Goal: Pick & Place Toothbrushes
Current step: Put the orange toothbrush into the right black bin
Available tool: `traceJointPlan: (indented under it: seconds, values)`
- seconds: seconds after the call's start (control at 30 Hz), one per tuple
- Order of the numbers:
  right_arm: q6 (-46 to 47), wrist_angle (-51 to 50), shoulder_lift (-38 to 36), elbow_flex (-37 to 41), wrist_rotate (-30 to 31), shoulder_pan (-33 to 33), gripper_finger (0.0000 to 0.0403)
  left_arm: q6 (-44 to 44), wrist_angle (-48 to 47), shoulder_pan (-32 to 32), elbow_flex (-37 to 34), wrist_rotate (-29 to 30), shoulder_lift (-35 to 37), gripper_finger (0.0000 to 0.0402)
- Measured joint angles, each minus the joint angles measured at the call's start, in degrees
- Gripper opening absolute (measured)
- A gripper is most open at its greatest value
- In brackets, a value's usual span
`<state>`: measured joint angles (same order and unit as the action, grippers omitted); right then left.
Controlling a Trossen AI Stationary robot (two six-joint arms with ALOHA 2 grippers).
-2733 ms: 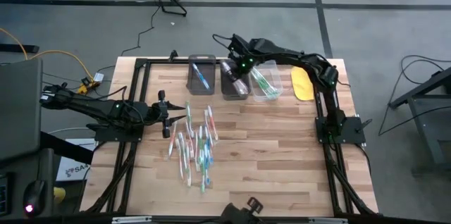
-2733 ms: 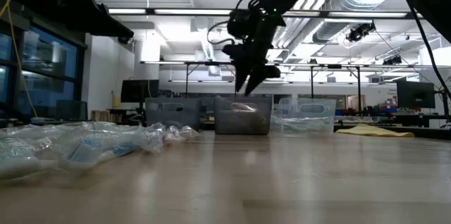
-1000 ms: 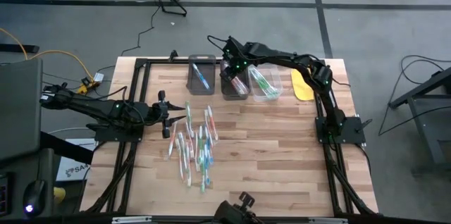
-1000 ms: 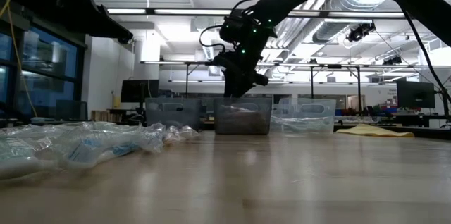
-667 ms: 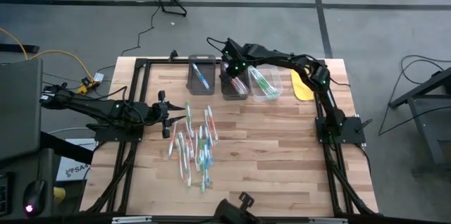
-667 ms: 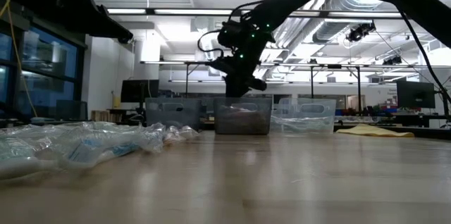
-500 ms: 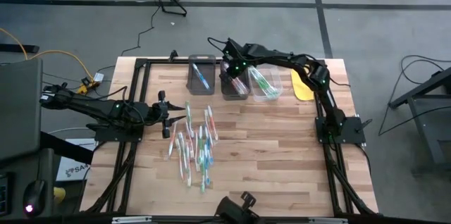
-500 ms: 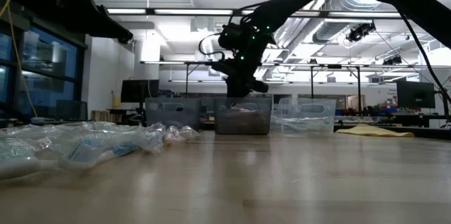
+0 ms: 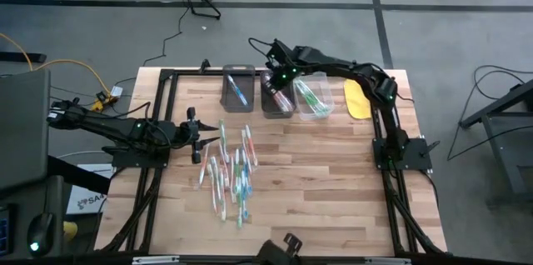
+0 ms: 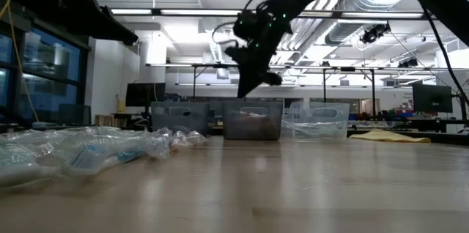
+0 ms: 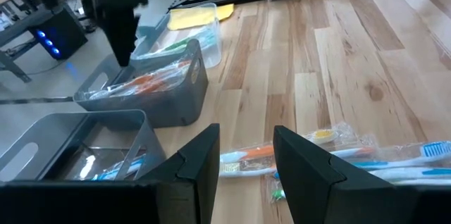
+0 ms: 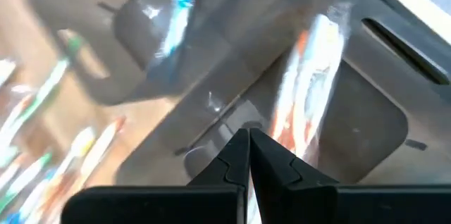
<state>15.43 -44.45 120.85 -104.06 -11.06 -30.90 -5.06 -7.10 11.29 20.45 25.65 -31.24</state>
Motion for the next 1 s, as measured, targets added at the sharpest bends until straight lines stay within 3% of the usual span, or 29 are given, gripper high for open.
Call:
traceJointPlan:
  seconds: [0.33,0.63,0.83,1.0]
  values:
    - [-0.57,-6.17,-1.86,0.01,1.58,9.63,0.0004,0.39,-0.1,0.0,0.0,-0.07,0.01,0.0129]
    - [7.55,-4.97,-1.39,0.01,16.5,21.04,0.001,0.77,-0.26,-0.01,0.0,-0.11,0.02,0.0129]
    - [10.24,-3.05,1.06,0.05,22.32,26.82,0.0078,0.81,-0.36,0.0,0.0,-0.15,0.0,0.0129]
    - [12.8,-4.63,2.34,0.07,32.66,29.25,0.0149,0.86,-0.35,-0.01,0.0,-1.44,0.0,0.0129]
